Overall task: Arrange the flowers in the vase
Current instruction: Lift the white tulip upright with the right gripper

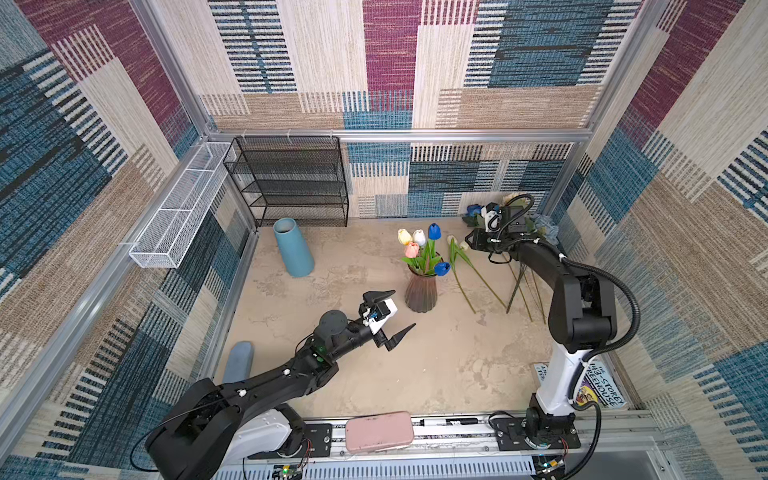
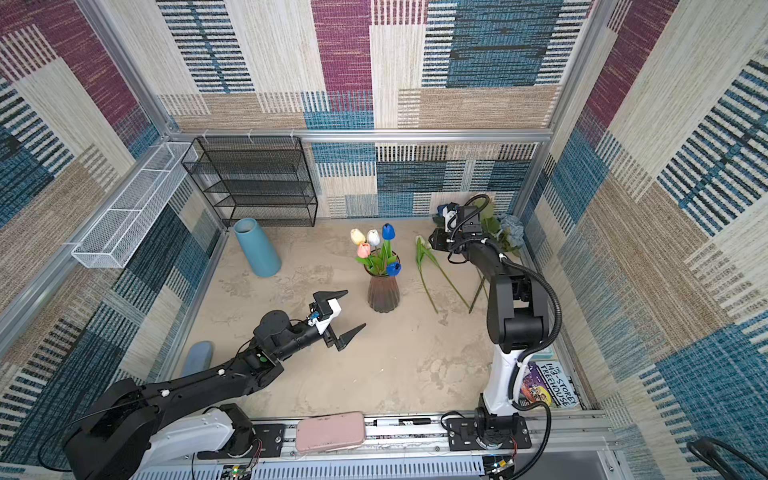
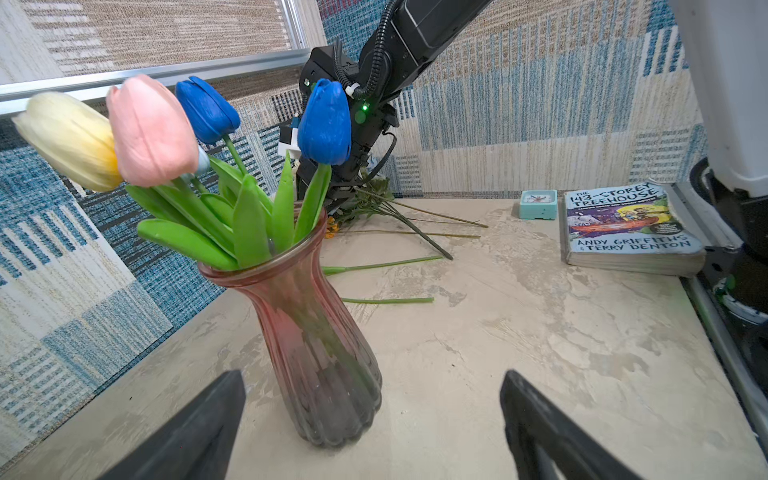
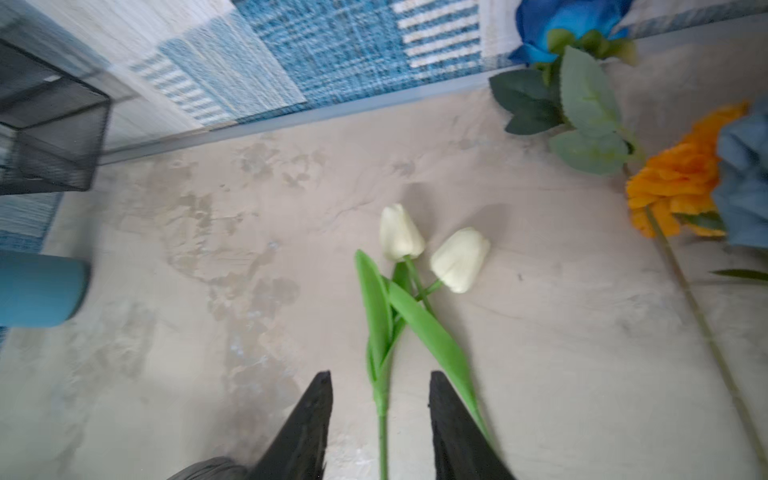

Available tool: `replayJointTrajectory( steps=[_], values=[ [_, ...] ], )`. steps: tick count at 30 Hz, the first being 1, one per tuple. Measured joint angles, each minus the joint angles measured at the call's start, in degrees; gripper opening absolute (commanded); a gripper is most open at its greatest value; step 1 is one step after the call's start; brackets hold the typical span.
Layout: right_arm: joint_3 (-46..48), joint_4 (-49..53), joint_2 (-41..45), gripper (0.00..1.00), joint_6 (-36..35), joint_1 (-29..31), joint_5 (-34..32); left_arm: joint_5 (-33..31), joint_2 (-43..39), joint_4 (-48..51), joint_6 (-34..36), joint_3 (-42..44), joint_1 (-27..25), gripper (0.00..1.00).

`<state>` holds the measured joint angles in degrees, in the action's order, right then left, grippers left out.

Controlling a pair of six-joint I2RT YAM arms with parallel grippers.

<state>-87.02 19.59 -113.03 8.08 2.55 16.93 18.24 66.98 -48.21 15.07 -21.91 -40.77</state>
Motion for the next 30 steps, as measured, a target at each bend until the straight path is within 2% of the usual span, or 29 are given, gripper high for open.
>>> replayJointTrajectory(
  steps=[3,9,19,25,30],
  values=[
    [-1.6,3.7,-3.8,0.42,-3.0,0.0,-4.0,0.0,0.3,0.0,-0.1,-0.1,0.0,0.99],
    [-3.0,7.8,-7.6,0.44,-8.9,0.2,-7.5,0.1,1.2,0.0,-0.1,-1.1,0.0,0.99],
    [-3.8,9.0,-9.5,0.44,-17.5,0.4,-7.0,0.2,2.3,0.0,-0.1,-1.8,0.0,0.99],
    [-3.7,9.8,-10.3,0.37,-20.5,0.4,-6.5,0.2,2.4,0.0,-0.1,-2.0,0.0,0.99],
    [-3.6,9.4,-11.1,0.24,-21.6,0.6,-7.0,0.3,2.4,0.0,-0.1,-2.2,0.0,0.99]
  ],
)
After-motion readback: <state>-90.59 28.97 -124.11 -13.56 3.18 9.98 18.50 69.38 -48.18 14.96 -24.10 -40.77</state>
